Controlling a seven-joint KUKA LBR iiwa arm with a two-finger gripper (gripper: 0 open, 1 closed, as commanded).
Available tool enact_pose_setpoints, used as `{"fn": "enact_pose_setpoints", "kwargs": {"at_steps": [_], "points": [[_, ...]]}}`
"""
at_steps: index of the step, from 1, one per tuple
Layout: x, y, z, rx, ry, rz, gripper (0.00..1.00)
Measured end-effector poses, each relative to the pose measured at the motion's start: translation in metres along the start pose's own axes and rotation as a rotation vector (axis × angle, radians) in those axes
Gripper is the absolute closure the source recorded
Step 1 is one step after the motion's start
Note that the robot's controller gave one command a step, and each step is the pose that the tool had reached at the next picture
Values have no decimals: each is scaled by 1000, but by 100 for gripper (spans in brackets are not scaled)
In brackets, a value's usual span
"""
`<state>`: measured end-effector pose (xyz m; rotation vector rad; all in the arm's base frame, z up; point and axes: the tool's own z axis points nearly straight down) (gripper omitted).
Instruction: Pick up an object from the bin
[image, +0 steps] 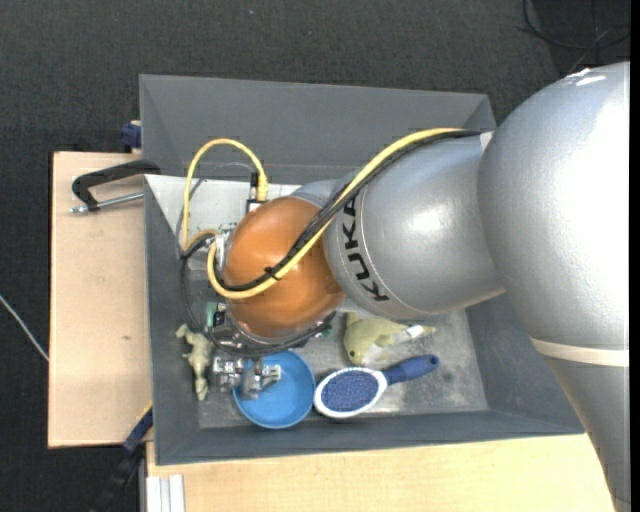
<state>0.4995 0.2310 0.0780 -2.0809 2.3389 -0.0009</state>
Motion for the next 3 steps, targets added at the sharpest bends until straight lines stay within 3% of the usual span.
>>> {"fn": "enact_pose_setpoints", "kwargs": {"at_steps": [3], "points": [[-8,-5,-98,0,0,7,100]]}}
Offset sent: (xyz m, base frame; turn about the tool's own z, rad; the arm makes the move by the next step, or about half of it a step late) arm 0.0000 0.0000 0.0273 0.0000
